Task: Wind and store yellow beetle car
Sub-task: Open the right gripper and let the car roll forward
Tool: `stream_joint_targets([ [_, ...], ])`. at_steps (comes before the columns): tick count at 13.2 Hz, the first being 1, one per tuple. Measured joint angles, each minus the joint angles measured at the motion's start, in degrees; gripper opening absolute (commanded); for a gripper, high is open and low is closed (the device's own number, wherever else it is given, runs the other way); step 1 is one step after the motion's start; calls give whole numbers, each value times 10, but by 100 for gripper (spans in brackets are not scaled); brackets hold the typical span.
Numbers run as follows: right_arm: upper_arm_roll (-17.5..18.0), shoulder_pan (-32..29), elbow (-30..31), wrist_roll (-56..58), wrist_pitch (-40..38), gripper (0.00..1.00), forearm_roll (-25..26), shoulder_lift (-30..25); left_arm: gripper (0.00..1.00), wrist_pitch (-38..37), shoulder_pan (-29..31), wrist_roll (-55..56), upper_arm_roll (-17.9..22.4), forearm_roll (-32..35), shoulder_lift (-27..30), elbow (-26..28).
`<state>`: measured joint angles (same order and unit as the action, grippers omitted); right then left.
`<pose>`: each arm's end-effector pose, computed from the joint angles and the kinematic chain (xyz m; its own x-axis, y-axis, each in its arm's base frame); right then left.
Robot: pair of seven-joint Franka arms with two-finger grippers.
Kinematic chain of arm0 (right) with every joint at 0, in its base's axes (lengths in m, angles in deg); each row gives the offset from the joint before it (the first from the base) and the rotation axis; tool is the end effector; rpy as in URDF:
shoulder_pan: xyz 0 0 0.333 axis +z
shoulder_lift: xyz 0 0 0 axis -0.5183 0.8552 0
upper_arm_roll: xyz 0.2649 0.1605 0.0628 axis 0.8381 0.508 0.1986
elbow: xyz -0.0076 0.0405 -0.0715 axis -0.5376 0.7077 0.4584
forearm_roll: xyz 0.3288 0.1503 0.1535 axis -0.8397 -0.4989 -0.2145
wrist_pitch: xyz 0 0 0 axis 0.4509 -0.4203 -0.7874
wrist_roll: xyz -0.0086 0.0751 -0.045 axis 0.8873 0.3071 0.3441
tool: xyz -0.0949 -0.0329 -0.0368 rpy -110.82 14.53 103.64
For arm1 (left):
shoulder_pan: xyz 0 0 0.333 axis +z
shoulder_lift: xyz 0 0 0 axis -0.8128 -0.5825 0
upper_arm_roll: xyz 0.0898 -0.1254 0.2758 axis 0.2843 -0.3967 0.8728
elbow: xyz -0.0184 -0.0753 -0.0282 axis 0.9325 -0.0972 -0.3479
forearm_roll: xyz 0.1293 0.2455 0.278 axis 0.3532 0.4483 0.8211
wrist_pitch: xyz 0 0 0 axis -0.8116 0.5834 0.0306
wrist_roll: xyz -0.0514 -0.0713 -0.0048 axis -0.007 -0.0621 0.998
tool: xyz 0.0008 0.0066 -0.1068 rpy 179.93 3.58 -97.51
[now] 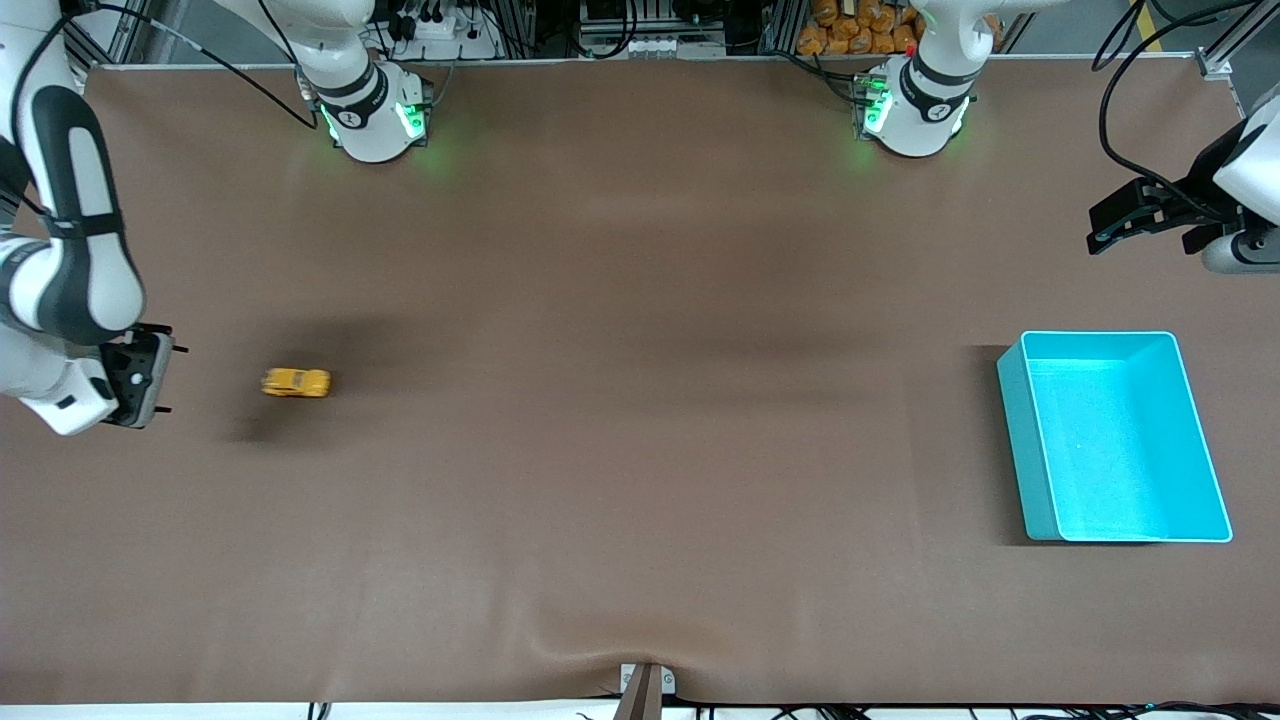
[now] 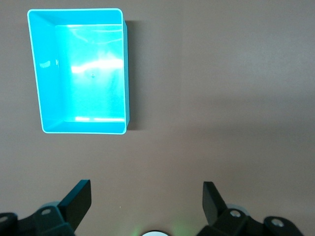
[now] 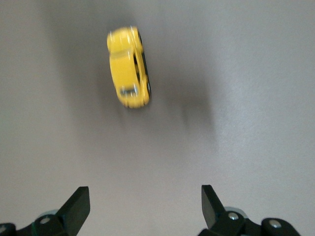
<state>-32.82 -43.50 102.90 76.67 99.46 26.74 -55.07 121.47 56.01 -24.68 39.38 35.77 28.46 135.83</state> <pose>0.5985 -0.1828 0.3129 0.2103 0.9771 -0.0330 0.9533 -0.2124 -0.2147 0.5460 -0.0394 0.6439 0.9988 -0.0127 -0.0462 -0.0138 -0.9996 -0.0237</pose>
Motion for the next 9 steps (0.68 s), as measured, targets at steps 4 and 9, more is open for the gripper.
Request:
stream_joint_targets([
  [4, 0, 0, -5, 0, -7, 100, -7, 5, 100, 0, 0, 0, 0, 0, 0, 0],
  [9, 0, -1, -5, 0, -11, 100, -7, 7, 100, 0, 0, 0, 0, 0, 0, 0],
])
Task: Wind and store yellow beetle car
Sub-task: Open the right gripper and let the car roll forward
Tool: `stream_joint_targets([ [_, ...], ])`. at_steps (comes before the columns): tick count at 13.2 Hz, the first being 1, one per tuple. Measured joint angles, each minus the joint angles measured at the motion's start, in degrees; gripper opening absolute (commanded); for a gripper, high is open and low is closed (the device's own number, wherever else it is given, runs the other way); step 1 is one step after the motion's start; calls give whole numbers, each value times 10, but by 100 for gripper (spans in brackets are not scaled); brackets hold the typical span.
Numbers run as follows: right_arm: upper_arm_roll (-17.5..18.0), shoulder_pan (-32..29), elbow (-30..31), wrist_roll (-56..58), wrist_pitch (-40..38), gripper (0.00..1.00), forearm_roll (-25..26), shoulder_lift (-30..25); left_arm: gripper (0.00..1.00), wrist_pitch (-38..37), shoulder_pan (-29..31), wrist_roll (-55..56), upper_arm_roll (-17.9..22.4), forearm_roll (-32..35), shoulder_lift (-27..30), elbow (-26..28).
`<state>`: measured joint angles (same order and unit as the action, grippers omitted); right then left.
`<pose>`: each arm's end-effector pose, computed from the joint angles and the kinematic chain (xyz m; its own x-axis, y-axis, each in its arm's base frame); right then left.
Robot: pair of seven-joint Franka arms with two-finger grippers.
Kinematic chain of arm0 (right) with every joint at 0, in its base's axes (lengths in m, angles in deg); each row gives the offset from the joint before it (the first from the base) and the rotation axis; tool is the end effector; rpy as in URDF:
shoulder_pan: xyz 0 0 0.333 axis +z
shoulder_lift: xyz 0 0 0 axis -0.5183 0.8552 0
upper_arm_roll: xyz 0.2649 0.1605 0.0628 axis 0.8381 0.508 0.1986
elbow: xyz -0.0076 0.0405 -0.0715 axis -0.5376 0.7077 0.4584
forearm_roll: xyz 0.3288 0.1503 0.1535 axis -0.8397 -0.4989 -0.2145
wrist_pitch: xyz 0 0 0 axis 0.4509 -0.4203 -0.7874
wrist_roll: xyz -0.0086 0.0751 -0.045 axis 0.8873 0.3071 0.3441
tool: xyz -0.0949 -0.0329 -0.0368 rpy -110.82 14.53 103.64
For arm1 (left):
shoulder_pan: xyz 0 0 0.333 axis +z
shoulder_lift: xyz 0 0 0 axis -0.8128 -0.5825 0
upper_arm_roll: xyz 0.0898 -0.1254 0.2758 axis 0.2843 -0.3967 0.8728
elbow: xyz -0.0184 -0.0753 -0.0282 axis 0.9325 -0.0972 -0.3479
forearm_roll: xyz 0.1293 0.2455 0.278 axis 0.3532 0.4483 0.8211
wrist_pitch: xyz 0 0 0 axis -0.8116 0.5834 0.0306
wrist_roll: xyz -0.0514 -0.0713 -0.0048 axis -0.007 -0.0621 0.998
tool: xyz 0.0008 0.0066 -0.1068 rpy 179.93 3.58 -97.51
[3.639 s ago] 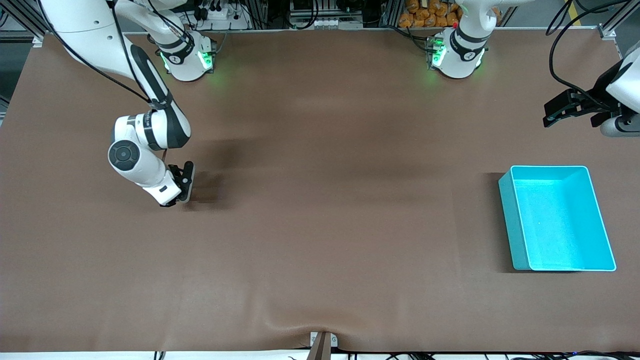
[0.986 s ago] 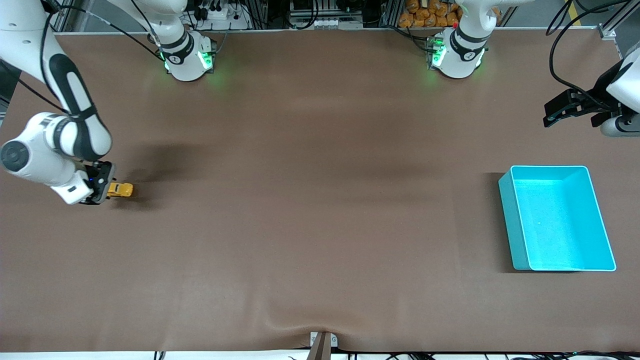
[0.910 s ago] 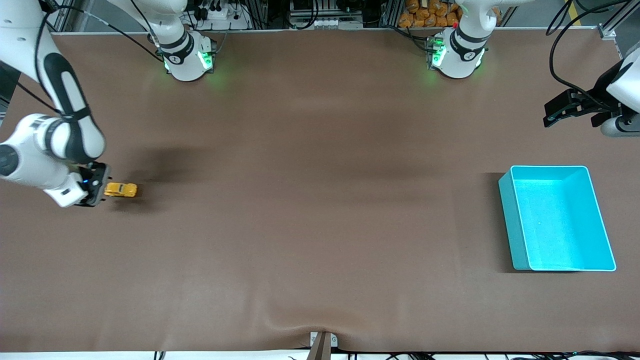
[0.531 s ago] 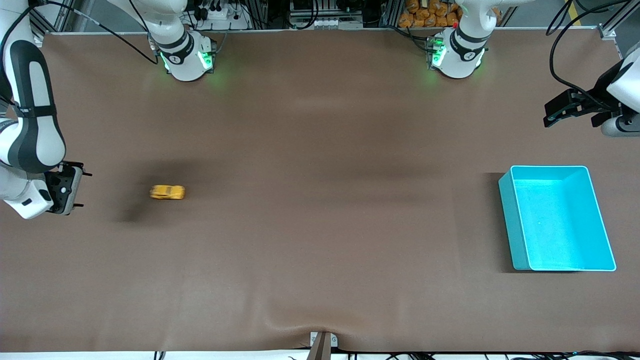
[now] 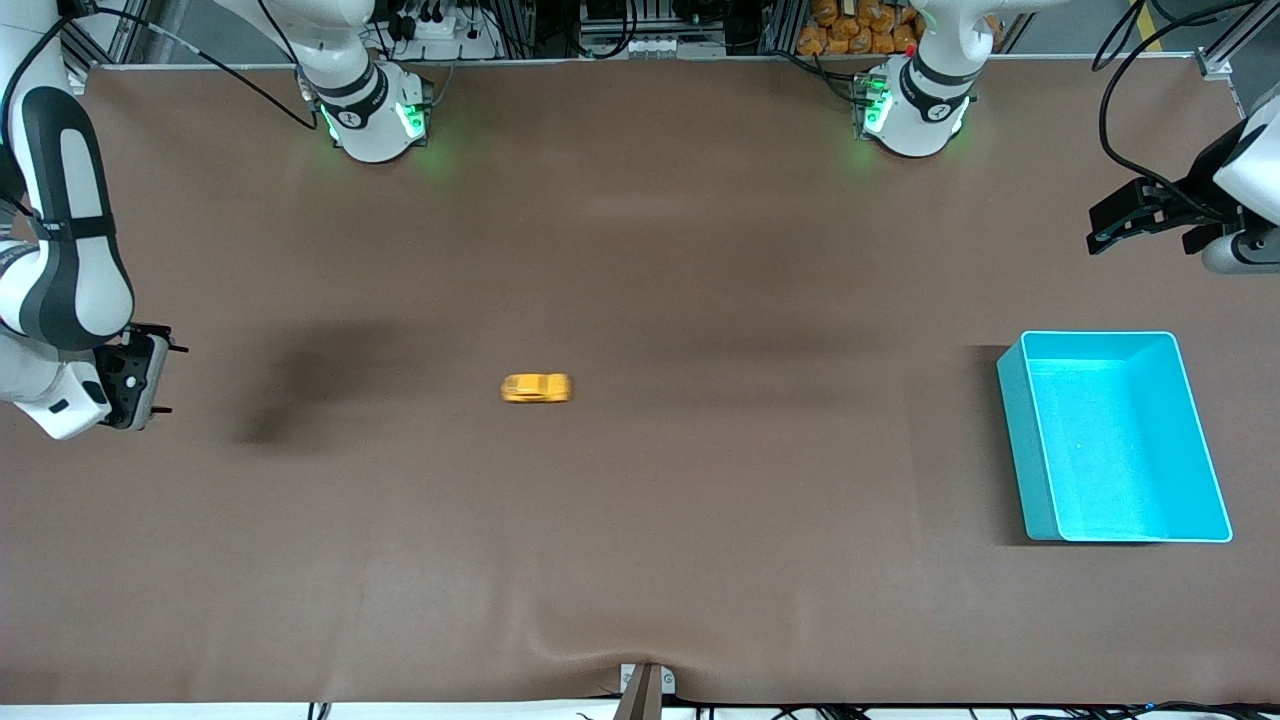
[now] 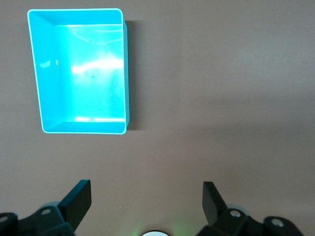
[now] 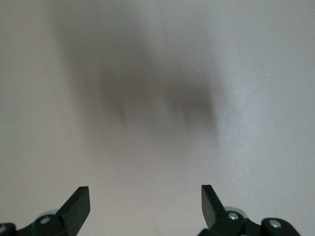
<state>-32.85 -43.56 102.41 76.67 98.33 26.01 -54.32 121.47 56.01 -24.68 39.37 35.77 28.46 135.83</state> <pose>0.5981 -0.1828 0.3071 0.2189 0.9755 -0.0222 0.9467 -0.2179 -0.2373 0.5460 -0.0395 0.6439 0.9988 -0.0129 -0.0462 -0.0140 -0.9996 -0.0237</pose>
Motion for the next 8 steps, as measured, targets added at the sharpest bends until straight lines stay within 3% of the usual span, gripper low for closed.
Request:
stream_joint_targets([
  [8, 0, 0, 0, 0, -7, 100, -1, 0, 100, 0, 0, 0, 0, 0, 0, 0],
])
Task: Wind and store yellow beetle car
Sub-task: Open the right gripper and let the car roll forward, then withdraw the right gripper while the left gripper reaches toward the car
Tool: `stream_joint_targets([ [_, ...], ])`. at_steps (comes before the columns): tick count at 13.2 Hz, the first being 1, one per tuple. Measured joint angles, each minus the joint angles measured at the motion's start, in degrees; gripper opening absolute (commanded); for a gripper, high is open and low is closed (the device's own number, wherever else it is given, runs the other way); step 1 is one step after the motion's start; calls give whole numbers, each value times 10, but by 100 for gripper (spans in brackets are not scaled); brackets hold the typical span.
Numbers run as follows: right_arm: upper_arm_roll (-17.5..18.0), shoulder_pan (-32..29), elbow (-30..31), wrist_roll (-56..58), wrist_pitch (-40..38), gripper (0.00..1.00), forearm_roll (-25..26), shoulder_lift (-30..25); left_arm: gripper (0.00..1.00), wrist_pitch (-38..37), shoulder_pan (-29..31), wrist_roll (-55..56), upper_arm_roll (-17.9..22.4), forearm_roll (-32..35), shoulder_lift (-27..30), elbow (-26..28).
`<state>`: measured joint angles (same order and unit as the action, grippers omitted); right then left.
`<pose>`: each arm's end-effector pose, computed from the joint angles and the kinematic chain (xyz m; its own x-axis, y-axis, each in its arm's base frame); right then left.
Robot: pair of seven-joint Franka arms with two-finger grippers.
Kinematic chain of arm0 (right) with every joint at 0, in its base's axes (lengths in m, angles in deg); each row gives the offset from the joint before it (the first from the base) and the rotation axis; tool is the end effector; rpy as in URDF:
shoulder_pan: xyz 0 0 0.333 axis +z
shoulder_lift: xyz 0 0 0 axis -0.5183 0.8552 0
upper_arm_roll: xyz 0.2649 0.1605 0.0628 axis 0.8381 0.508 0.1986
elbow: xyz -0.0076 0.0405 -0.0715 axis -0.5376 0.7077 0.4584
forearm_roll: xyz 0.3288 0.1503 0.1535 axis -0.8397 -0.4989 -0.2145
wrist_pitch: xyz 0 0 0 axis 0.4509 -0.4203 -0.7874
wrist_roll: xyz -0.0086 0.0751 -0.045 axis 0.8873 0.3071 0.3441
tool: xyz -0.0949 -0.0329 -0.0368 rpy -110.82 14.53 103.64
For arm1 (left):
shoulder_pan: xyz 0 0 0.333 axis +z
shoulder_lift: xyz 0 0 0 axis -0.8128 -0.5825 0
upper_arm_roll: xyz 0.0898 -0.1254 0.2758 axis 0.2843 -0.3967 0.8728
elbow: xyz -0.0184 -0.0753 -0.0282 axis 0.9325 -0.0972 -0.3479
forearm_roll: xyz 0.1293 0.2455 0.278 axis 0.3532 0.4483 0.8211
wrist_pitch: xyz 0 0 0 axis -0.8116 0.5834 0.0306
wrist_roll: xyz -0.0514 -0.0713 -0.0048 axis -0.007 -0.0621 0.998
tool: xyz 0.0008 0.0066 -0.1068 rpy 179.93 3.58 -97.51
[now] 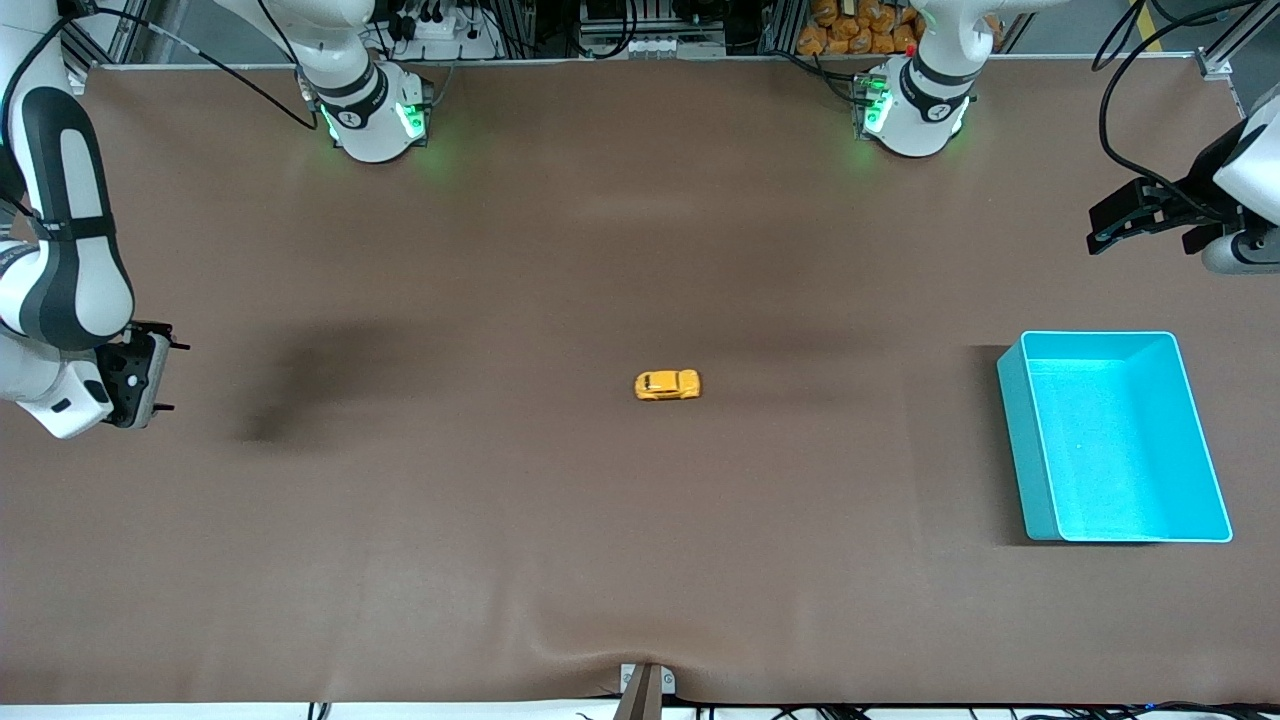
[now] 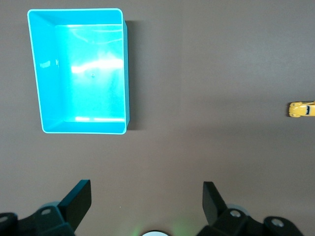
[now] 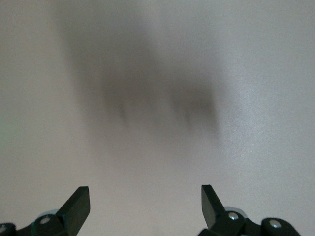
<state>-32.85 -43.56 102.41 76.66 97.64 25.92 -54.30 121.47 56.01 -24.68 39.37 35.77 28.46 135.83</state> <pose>0.5967 -0.1823 0.3062 0.2202 0.9752 -0.0201 0.9436 -0.2182 -0.2492 0.5460 -0.0395 0.6439 0.9988 -0.0129 -0.0462 -0.0140 -0.9996 -0.0237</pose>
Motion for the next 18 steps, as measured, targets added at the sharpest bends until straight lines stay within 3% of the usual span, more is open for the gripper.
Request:
stream_joint_targets([
  [6, 0, 0, -2, -7, -5, 100, -11, 0, 100, 0, 0, 0, 0, 0, 0, 0],
  [13, 4, 26, -19, -101, -25, 100, -15, -23, 100, 8, -11, 0, -4, 0, -6, -11],
  [18, 6, 79, -91, -215, -107, 100, -15, -54, 100, 74, -18, 49, -5, 0, -39, -20],
])
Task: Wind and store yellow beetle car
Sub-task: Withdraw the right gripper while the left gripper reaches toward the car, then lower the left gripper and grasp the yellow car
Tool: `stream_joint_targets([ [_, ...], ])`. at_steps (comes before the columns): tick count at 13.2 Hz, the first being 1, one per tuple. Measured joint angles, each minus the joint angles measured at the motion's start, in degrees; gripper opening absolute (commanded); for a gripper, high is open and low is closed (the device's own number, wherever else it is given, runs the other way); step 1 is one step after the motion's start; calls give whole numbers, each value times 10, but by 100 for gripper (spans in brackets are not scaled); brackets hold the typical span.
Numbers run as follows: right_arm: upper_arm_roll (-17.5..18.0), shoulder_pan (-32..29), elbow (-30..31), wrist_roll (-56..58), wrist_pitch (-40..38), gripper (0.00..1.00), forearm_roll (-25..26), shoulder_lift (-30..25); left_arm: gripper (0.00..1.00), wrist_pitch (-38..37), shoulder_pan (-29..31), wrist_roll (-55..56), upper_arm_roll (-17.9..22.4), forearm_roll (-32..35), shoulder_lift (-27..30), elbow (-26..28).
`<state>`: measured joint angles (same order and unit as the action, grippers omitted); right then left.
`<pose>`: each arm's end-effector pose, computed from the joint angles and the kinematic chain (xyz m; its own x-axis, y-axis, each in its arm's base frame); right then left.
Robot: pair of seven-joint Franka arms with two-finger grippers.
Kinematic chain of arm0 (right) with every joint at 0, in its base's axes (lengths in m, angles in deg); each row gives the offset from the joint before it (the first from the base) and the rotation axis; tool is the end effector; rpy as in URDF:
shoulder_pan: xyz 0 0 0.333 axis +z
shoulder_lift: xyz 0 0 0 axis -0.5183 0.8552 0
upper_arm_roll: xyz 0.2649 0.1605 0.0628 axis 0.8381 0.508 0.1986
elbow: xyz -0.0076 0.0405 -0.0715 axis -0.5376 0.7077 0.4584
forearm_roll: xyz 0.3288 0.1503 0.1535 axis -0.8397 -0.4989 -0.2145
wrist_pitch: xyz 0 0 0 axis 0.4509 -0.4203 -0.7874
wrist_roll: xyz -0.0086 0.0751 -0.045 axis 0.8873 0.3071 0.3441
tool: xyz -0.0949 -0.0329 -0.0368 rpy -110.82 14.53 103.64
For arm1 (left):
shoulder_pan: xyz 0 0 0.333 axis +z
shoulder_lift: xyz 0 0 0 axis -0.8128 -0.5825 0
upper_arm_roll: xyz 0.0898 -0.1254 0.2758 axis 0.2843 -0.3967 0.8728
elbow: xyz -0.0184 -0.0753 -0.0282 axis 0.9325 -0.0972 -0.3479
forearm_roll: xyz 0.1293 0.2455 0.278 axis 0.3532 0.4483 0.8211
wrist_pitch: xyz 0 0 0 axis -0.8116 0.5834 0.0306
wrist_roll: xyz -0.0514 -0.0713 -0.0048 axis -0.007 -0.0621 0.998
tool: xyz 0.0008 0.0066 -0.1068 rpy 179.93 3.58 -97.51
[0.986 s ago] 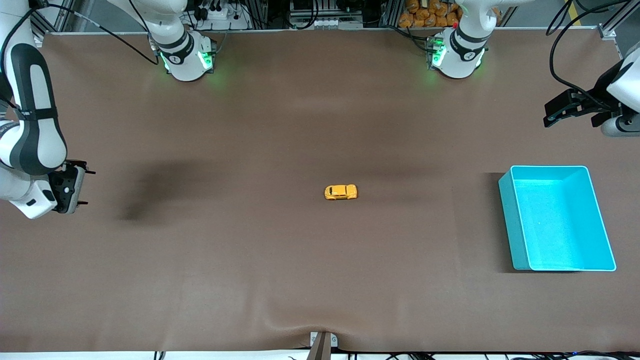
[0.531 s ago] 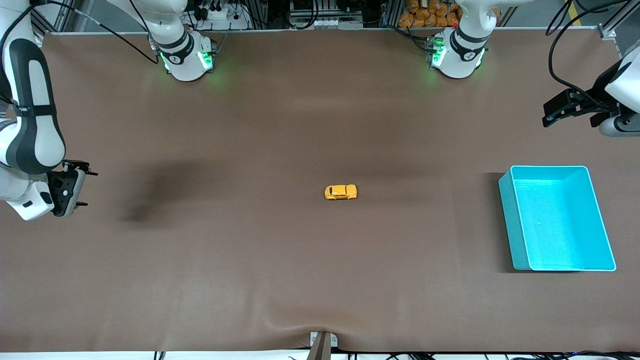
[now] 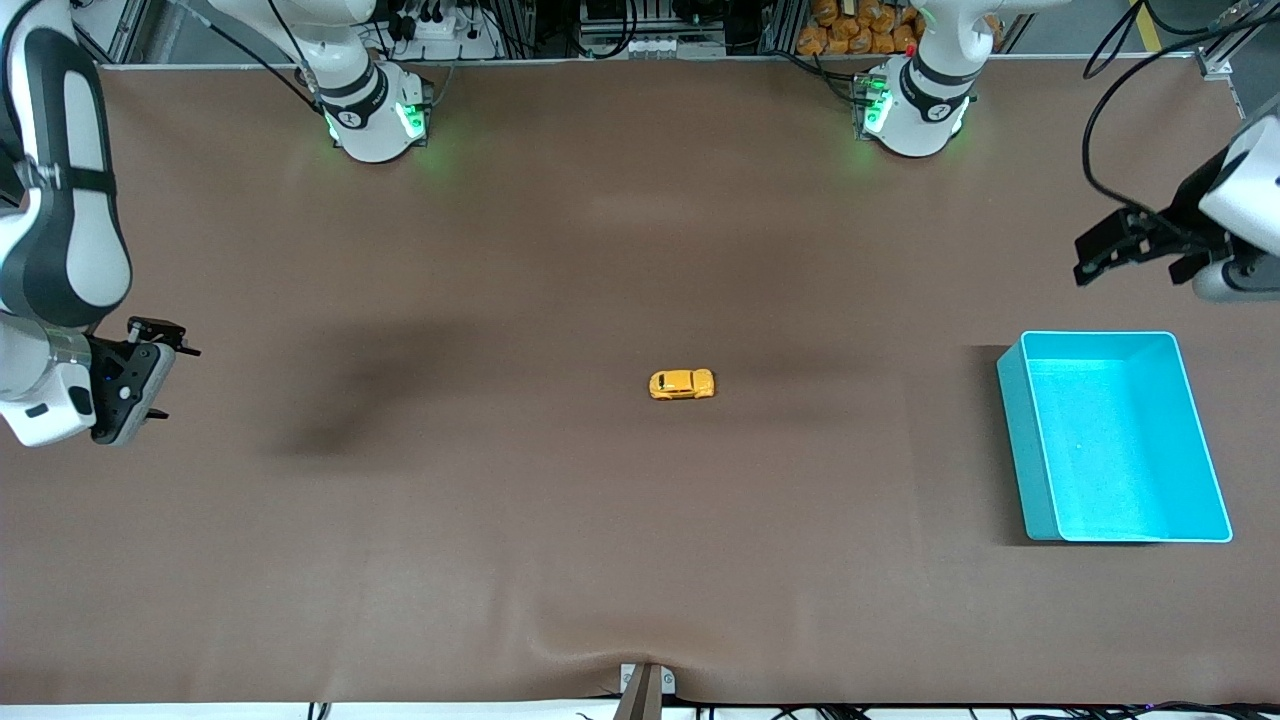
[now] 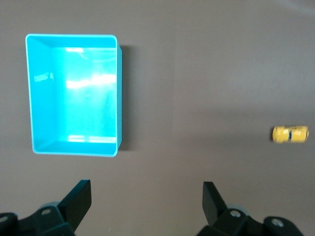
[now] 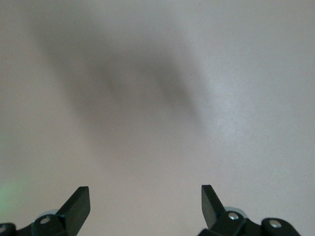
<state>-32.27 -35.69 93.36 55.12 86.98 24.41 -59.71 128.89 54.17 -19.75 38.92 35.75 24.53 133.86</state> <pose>0.6282 -0.0910 0.4231 0.4408 0.8958 -0.0575 0.8792 -0.4438 -0.1735 0.5789 -0.0631 0.6329 0.9983 0.0312 0.0494 0.0315 -0.9995 -0.0053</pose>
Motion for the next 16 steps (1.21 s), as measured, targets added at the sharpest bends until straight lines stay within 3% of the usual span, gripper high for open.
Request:
stream_joint_targets([
  [6, 0, 46, -134, -211, -164, 100, 2, -24, 100, 146, -88, 194, -10, -3, -89, -2],
  [12, 0, 59, -143, -466, -221, 100, 3, -59, 100, 152, -183, 470, -14, -7, -190, -2],
  [16, -9, 53, -143, -500, -227, 100, 4, -64, 100, 193, -232, 620, -15, -17, -241, 0],
])
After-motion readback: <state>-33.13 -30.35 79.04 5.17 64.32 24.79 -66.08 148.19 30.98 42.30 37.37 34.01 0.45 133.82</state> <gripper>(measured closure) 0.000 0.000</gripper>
